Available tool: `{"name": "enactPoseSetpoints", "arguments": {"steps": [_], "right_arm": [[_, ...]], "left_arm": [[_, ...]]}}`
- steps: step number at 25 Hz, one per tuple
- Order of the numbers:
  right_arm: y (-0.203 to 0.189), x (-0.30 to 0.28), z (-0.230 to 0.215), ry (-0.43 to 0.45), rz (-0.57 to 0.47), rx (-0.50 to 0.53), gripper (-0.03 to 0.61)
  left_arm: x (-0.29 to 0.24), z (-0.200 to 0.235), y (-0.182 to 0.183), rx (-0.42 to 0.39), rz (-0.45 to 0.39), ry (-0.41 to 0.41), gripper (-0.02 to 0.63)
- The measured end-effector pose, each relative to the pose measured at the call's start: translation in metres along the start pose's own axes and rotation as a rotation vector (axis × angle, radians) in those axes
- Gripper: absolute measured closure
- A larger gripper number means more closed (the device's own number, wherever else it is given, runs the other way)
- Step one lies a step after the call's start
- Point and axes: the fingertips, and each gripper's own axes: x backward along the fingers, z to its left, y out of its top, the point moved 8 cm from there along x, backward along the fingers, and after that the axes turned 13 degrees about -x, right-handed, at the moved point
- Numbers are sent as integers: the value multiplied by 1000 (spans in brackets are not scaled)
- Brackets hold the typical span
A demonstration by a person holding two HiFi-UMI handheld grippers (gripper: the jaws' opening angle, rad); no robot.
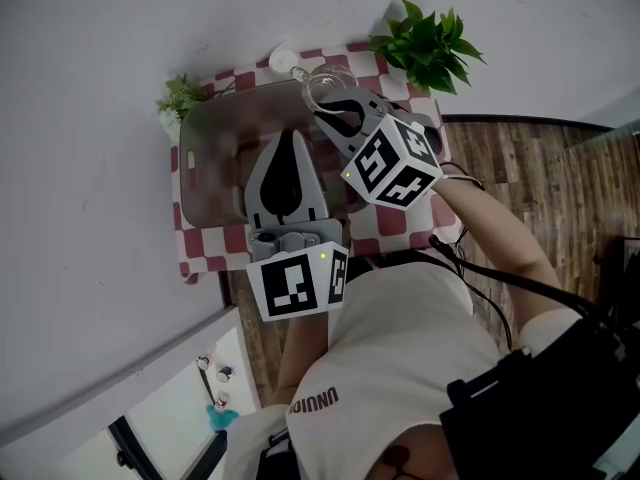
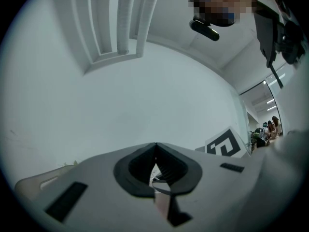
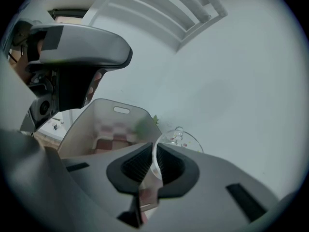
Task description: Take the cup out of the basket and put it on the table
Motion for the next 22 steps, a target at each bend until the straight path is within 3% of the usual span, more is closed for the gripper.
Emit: {"name": "enactPoseSetpoints", "arguments": {"steps": [22], "right_arm": [[-20,33,-47,-132,-4,-73,537]], "left_arm": [[-28,-23,-2,12,5,-72,601]]}}
